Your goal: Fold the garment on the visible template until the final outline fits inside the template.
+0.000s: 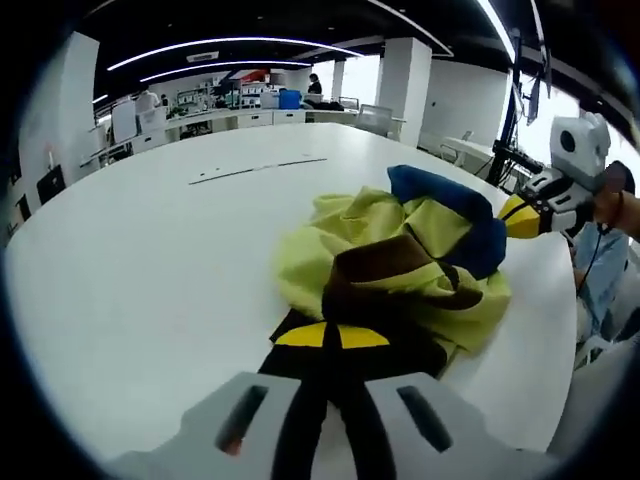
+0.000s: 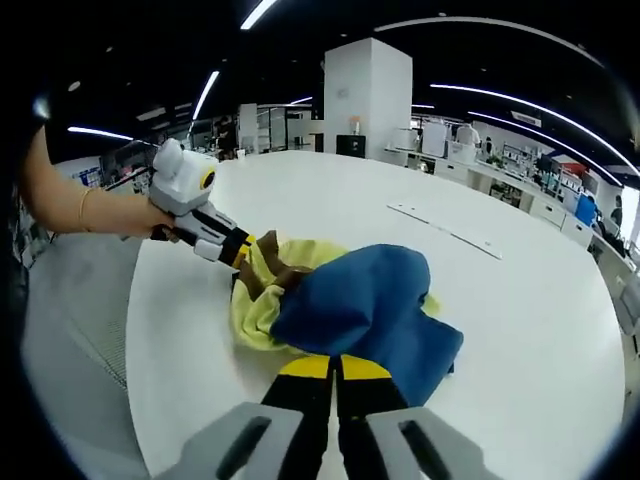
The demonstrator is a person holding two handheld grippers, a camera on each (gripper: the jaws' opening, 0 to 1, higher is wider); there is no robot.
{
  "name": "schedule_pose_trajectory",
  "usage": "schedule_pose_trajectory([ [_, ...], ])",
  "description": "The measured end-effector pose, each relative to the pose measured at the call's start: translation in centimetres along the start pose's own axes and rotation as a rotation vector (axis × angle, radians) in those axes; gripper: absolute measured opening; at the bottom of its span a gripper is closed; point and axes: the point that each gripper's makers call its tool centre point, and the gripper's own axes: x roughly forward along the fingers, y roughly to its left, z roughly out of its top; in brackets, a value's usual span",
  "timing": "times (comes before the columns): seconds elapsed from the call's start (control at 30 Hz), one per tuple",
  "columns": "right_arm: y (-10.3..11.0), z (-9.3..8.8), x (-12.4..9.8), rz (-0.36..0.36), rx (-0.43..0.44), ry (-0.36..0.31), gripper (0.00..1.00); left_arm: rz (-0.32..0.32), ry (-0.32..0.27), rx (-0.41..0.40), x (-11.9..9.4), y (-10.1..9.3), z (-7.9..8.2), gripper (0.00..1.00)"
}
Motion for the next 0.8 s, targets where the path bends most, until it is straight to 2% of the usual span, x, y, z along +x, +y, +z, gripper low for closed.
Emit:
schedule_pose_trajectory([
  [0.13, 0.0, 0.1, -0.2, -0.004, 0.003, -0.006, 0.0, 0.001, 0.01, 0.015, -0.7, -0.1, 0.2, 0.0],
  [0.27, -0.2, 0.6, -0.6, -0.006, 0.021, -0.023, 0.0, 0.02, 0.012, 0.064, -1.5, 0.1, 1.0, 0.0],
  [0.4, -0.5, 1.5, -1.5, -0.012, 0.044, -0.055, 0.0, 0.022, -0.018, 0.104, -2.5, 0.0, 2.3, 0.0],
  [0.63, -1.1, 2.8, -2.7, -0.033, 0.063, -0.101, 0.0, 0.08, -0.047, 0.139, -3.9, 0.4, 3.8, 0.0],
  [0.8, -1.7, 3.8, -3.4, -0.055, 0.033, -0.118, 0.0, 0.139, -0.111, 0.143, -5.2, 1.5, 6.2, 0.0],
])
